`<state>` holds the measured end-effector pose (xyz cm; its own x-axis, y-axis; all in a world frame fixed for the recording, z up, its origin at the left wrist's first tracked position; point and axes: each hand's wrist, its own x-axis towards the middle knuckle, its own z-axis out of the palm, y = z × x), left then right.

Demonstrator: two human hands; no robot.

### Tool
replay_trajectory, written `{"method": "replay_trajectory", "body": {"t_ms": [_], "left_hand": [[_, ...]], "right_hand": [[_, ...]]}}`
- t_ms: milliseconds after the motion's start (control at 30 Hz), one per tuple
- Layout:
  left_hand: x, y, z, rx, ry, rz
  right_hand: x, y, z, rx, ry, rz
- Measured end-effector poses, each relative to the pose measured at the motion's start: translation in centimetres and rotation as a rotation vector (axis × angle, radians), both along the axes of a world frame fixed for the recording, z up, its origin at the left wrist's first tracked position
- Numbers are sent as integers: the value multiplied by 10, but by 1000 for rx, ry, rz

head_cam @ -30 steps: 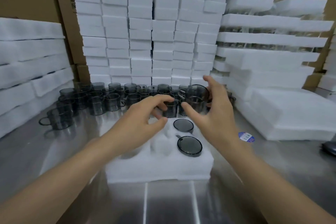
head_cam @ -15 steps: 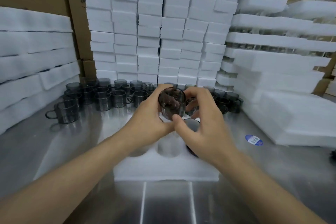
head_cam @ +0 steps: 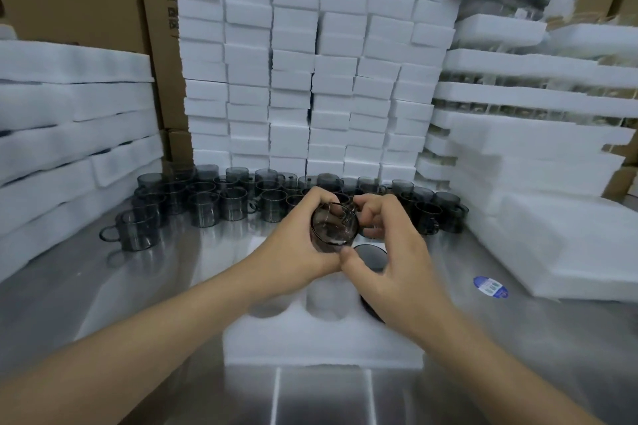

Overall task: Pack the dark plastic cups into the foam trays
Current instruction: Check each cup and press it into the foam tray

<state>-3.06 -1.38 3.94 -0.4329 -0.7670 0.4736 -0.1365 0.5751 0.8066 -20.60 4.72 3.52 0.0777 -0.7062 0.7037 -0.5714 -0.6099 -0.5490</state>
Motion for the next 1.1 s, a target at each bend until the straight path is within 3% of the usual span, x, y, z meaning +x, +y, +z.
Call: {"method": "replay_trajectory", "body": {"t_ms": [167,333,933,1100], "left_hand": [[-4,3,-9,14,69,-44],[-2,5,-9,-4,126,-53],[1,13,-2,-177,25,-6],[2,13,0,-200,109,39]], "right_hand": [[-3,3,-7,-82,84,-3],[-1,6,-8,-121,17,-92],[-7,13,-12,-106,107,-92],[-7,12,-13,-150,50,-62]]}}
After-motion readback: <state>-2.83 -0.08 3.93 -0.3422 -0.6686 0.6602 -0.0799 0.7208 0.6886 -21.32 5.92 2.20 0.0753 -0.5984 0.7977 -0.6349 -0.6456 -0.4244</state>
